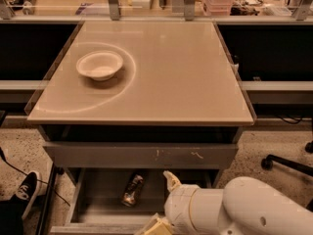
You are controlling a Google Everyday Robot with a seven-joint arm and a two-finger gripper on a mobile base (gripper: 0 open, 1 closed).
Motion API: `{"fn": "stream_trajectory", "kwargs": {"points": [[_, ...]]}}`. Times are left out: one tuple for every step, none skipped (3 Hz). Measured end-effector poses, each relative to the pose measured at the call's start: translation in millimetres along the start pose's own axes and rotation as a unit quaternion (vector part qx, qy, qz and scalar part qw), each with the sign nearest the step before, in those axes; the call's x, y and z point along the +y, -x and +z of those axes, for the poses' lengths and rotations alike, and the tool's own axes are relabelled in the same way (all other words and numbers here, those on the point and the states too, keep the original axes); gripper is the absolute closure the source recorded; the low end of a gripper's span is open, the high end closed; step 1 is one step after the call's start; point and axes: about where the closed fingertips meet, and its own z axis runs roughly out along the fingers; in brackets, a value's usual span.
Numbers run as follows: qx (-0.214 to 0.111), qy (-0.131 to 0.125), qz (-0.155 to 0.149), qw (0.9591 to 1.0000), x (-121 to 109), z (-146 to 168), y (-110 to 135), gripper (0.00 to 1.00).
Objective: Pick orange can from middle drawer and place on counter
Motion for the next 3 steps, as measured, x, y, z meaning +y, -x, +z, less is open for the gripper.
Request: {"fn": "stream_trajectory", "kwargs": {"points": [[-0.005,-0.012,0.013,0.9998,6.4,21.4,-26.0,0.00],[-0.019,-0.035,0.039,0.9985,-8.1,49.4,-59.8,0.00],[-0.029,-0.045,0.058,0.9969,-29.1,77.2,-82.2,0.00]]}}
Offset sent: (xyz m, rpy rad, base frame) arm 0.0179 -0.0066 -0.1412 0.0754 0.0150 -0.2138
